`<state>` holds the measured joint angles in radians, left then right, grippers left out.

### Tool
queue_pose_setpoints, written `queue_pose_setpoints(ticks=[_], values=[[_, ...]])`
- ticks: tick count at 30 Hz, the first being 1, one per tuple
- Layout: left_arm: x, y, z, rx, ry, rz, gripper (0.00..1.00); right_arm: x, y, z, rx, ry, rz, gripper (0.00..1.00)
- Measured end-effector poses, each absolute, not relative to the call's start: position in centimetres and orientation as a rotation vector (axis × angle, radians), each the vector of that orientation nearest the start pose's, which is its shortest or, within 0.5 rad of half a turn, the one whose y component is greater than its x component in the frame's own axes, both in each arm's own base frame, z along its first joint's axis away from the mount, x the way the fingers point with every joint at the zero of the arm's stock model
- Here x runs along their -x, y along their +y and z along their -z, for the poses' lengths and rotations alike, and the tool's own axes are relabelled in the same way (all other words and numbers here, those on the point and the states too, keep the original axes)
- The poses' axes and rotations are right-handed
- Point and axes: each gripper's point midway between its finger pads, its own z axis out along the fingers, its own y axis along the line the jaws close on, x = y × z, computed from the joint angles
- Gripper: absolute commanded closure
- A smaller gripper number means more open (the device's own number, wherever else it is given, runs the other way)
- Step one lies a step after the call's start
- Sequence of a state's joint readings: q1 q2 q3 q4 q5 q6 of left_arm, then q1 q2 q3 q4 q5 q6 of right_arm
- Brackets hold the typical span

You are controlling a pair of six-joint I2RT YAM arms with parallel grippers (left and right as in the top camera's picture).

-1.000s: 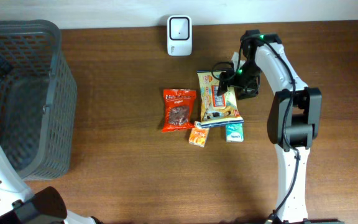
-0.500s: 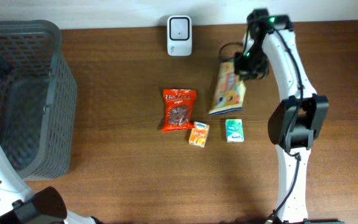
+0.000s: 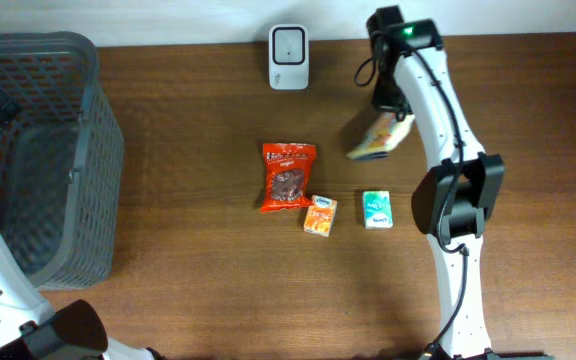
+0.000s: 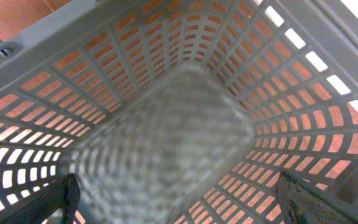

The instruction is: Scan the item barcode

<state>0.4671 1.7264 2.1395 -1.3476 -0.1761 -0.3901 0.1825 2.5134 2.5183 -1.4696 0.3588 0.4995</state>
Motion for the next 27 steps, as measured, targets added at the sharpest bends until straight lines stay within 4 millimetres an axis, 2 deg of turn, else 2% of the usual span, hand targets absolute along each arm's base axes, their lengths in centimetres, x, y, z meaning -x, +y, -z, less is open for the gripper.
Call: queue_pose_setpoints(ticks=[3,6,7,8,9,12,14,16,19,21,24,25,26,27], values=[[-34.9,21.0,-33.2,1.106,2.245,-0.252,0.01,-50.0,6.9,-6.1,-0.396,2.920,0.380,0.96],[-34.9,21.0,-33.2,1.105,2.245,-0.252,0.01,-49.1,9.6,-5.7,-0.324,2.955,0.353,0.94],[-34.9,21.0,-33.2,1.106,2.245,-0.252,0.01,-48.4,10.3,-5.6,-0.299,2.976,0.352,0.73],[-34.9,21.0,-33.2,1.106,2.245,-0.252,0.01,-47.9,10.4,-5.6,-0.292,2.997,0.362,0.20],[-34.9,21.0,-33.2,1.106,2.245,-0.252,0.01,-47.7,10.1,-5.9,-0.295,3.007,0.363,0.00],[-34.9,21.0,-33.2,1.106,2.245,-0.252,0.01,-48.0,9.7,-6.2,-0.303,3.019,0.299,0.01],[-34.9,21.0,-33.2,1.106,2.245,-0.252,0.01,-48.4,9.1,-6.0,-0.383,3.029,0.212,0.01],[-34.9,21.0,-33.2,1.106,2.245,-0.252,0.01,-49.7,8.7,-5.9,-0.499,3.041,-0.121,0.01],[-34.9,21.0,-33.2,1.106,2.245,-0.252,0.01,-50.3,8.0,-6.1,-0.579,3.038,-0.349,0.02],[-34.9,21.0,-33.2,1.106,2.245,-0.252,0.01,-50.9,8.5,-5.5,-0.581,3.026,-0.438,0.02],[-34.9,21.0,-33.2,1.106,2.245,-0.252,0.01,-51.5,10.4,-3.4,-0.545,3.036,-0.506,0.01],[-34.9,21.0,-33.2,1.106,2.245,-0.252,0.01,-51.5,10.8,-2.5,-0.542,3.048,-0.513,0.05],[-34.9,21.0,-33.2,1.106,2.245,-0.252,0.01,-51.5,10.9,-1.8,-0.542,3.056,-0.514,0.22],[-34.9,21.0,-33.2,1.105,2.244,-0.252,0.01,-51.7,11.0,-1.8,-0.542,3.049,-0.523,0.60]])
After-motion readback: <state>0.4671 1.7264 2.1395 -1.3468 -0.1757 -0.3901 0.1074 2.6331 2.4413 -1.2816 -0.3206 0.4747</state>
